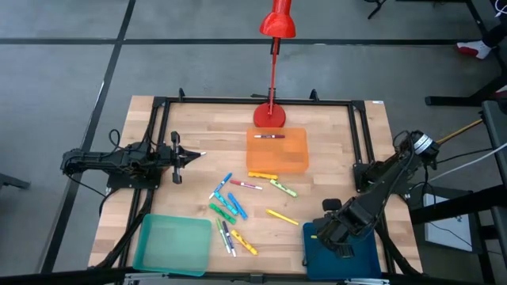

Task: Pick & Place Markers
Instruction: Put the yellow pen into the blue bin

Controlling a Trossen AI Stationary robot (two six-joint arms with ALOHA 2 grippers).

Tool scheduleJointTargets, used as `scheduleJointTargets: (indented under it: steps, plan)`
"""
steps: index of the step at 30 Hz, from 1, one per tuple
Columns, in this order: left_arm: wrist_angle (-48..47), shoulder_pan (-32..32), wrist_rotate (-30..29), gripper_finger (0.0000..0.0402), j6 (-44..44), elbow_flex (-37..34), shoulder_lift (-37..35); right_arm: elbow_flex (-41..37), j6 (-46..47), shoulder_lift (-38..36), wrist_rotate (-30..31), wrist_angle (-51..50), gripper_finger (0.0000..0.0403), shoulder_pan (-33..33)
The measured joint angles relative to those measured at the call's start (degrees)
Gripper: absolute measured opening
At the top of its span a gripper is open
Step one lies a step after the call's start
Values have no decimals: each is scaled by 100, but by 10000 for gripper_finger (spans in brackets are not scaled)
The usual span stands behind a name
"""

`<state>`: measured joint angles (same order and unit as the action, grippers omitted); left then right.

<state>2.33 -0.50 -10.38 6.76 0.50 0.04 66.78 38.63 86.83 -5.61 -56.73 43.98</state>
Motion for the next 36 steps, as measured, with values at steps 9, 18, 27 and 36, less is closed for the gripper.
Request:
scheduleJointTargets:
  steps: [9,18,27,36]
  plan:
    - [0,-1,1,9,0,0,-1,513,-786,0,4,-233,168,-746]
    - [0,0,1,13,0,0,0,837,-969,18,0,-300,168,-1528]
    - [0,0,1,9,0,0,0,1188,-573,284,-2,-469,168,-2222]
    - [0,0,0,10,0,-1,0,1670,433,796,-2,-365,168,-2561]
